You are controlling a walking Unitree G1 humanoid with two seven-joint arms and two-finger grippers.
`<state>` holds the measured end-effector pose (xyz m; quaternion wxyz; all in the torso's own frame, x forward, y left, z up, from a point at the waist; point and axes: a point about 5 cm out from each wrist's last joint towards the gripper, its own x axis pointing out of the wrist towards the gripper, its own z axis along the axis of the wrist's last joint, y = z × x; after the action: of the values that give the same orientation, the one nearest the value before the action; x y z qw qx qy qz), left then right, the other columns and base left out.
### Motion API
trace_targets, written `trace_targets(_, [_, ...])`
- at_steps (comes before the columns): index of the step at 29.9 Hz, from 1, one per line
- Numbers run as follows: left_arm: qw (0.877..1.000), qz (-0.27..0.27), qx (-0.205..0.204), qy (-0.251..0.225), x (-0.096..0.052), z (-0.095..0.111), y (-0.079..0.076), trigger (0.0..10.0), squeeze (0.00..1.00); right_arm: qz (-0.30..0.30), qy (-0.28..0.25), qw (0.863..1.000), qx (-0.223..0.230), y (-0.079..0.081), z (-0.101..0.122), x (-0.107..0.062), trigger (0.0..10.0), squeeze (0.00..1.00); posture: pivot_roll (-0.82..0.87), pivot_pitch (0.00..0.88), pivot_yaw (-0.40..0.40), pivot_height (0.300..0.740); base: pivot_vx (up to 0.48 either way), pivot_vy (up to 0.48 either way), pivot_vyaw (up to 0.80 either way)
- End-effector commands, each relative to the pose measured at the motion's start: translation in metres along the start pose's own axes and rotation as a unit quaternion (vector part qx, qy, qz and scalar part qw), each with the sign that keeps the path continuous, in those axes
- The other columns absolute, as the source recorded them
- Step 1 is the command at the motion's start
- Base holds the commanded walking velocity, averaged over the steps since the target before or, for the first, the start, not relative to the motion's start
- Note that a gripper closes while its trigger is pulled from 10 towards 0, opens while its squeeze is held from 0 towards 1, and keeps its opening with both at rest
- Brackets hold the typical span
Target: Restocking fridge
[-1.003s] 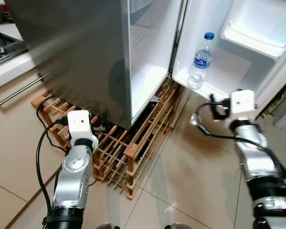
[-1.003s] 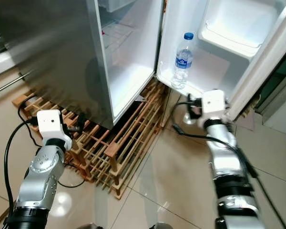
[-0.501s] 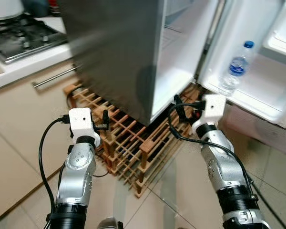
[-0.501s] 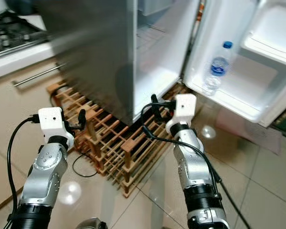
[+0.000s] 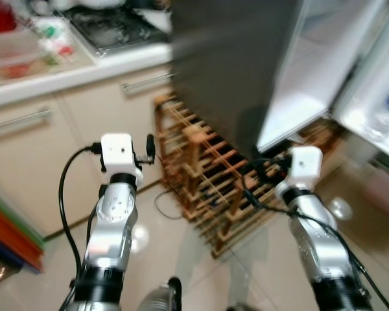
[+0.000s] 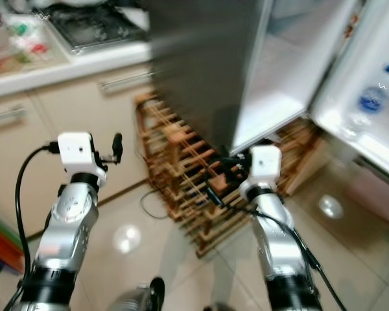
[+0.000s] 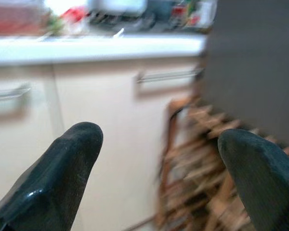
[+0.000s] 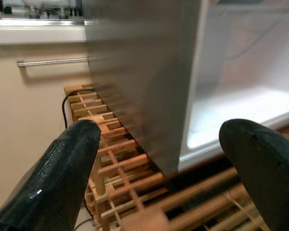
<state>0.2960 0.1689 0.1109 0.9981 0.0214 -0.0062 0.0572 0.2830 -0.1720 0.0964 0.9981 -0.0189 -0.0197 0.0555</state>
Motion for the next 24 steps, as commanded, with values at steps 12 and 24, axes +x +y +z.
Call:
trace_targets(12, [0.998,-0.053,0.015,-0.005,0.010,0.005,-0.021,10.0,0.00,-0.026,0.016,0.999,0.015,-0.005,-0.008,-0.002,10.0,0.00,0.00,0.000,-0.031,0.740,-0.119,0.054,0.60])
trace_targets(24, [0.998,-0.058,0.015,-0.012,0.016,0.010,-0.021,10.0,0.00,-0.029,0.007,1.000,0.007,-0.003,-0.005,0.002,10.0,0.00,-0.03,0.000,-0.016,0.740,0.000,-0.297,0.60])
